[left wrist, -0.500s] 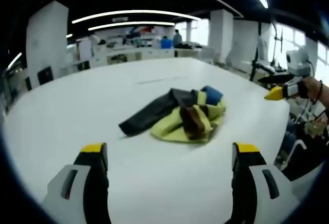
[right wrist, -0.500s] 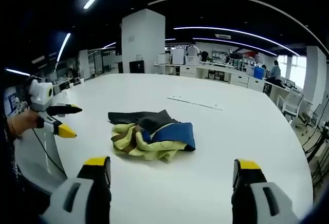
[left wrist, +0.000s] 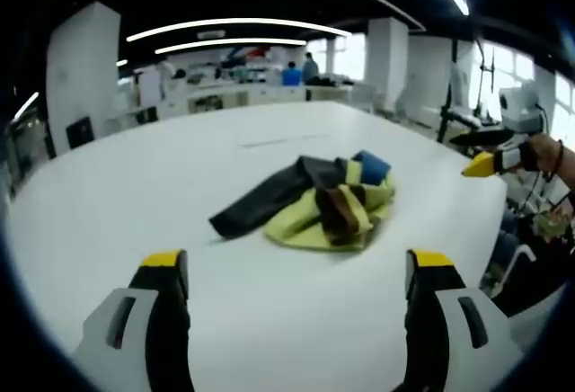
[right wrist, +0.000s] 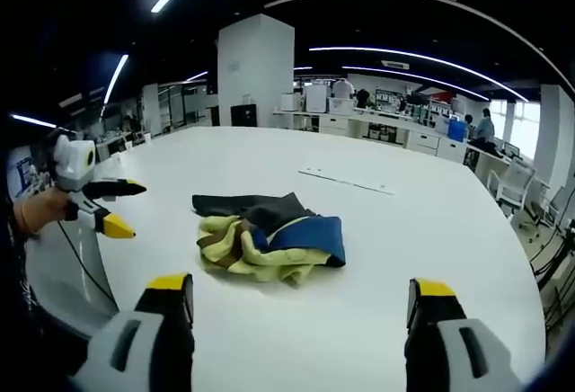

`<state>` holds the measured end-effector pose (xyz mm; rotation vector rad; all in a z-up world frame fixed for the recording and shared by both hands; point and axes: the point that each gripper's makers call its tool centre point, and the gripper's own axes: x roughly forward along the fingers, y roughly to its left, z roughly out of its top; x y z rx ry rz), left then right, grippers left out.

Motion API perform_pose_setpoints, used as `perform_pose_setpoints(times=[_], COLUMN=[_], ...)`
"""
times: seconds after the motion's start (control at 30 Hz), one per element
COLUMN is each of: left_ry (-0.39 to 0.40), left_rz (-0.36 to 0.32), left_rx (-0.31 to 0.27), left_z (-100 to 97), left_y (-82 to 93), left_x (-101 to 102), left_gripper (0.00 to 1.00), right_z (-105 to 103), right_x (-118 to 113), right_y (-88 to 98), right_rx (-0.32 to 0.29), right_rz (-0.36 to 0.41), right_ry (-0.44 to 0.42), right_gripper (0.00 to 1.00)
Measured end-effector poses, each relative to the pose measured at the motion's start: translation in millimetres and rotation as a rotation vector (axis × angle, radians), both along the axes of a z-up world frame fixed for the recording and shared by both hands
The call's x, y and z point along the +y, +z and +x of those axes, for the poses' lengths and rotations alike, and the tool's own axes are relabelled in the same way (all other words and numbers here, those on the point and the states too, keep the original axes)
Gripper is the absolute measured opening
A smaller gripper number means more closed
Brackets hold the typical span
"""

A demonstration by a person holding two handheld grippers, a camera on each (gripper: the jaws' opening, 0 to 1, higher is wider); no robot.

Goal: Fold the garment on the visible template until the final outline fits inside the template.

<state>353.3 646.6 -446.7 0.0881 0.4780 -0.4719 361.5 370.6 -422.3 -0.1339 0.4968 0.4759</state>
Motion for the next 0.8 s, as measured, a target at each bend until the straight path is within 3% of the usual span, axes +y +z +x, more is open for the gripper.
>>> perform_pose_setpoints(times=[0.8], left_ry=[-0.021], left_rz=[-0.001], left_rx=[0.002], left_z=[-2.1], left_y=[0.2], left_x=[-4.7], left_gripper=[0.96], right_z=[-4.0], right_x=[-2.3], right_y=[1.7], right_rx=[-0.002], right_rz=[0.008], right_ry=[-0.018], right_gripper=[1.0])
